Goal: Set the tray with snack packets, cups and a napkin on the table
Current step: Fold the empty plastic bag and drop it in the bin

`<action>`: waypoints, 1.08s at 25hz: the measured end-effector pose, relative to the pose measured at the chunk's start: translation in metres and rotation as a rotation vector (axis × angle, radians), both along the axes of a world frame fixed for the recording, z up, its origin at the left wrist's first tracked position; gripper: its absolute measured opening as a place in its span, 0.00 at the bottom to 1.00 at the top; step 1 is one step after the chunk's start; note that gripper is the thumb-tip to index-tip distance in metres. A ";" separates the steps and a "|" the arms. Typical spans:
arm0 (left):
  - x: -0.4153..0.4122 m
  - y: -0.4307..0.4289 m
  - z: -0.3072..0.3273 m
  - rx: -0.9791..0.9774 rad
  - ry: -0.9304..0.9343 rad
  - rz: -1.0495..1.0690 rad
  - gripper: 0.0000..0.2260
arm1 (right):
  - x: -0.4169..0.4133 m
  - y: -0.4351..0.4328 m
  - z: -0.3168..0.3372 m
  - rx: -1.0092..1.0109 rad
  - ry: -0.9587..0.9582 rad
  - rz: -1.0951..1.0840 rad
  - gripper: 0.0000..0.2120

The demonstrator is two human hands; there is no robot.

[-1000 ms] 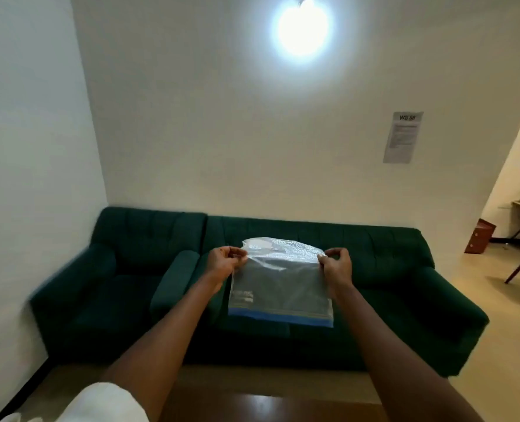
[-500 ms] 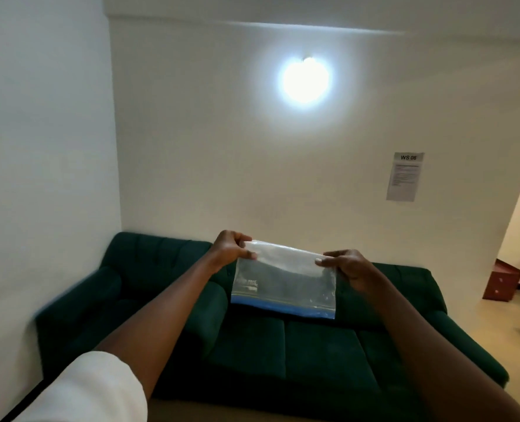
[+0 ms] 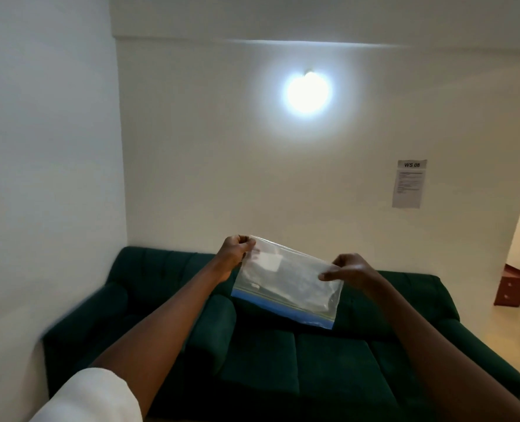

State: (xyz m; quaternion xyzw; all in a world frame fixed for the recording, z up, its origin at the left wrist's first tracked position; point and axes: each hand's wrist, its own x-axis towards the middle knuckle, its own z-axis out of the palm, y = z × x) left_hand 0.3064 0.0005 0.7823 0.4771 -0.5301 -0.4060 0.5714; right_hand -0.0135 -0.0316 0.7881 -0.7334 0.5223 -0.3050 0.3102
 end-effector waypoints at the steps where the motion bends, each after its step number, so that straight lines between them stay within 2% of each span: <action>1: 0.000 0.001 0.004 -0.023 0.004 -0.001 0.05 | 0.010 0.005 0.005 -0.030 0.024 0.025 0.22; 6: -0.005 0.016 0.018 -0.061 -0.016 -0.052 0.10 | 0.055 0.030 0.025 -0.099 0.197 0.186 0.20; 8: -0.008 0.022 0.020 -0.083 -0.037 -0.085 0.11 | 0.065 0.033 0.029 -0.104 0.246 0.212 0.15; 10: -0.005 0.022 0.020 -0.107 -0.043 -0.058 0.16 | 0.067 0.034 0.027 -0.091 0.212 0.196 0.08; 12: 0.003 0.026 0.011 -0.075 -0.068 0.051 0.27 | 0.066 0.035 0.018 -0.072 0.024 0.129 0.06; 14: 0.011 0.034 -0.008 0.131 -0.014 0.065 0.35 | 0.063 0.037 0.004 0.005 -0.320 0.055 0.11; 16: 0.005 0.039 -0.034 0.315 0.049 -0.134 0.44 | 0.065 0.039 -0.010 0.119 -0.647 0.013 0.18; 17: -0.003 0.042 -0.047 0.353 0.113 -0.235 0.44 | 0.068 0.040 -0.017 0.169 -0.740 0.009 0.20; 19: -0.019 0.049 -0.057 0.344 0.329 -0.404 0.36 | 0.073 0.042 -0.028 0.251 -0.804 0.031 0.21; 21: -0.029 0.054 -0.060 0.341 0.473 -0.427 0.23 | 0.072 0.044 -0.036 0.276 -0.789 0.029 0.21; 25: -0.024 0.048 -0.060 0.313 0.409 -0.283 0.22 | 0.059 0.045 -0.050 0.221 -0.730 0.003 0.18; 27: -0.024 0.046 -0.061 0.295 0.348 -0.218 0.13 | 0.056 0.047 -0.056 0.206 -0.721 0.024 0.16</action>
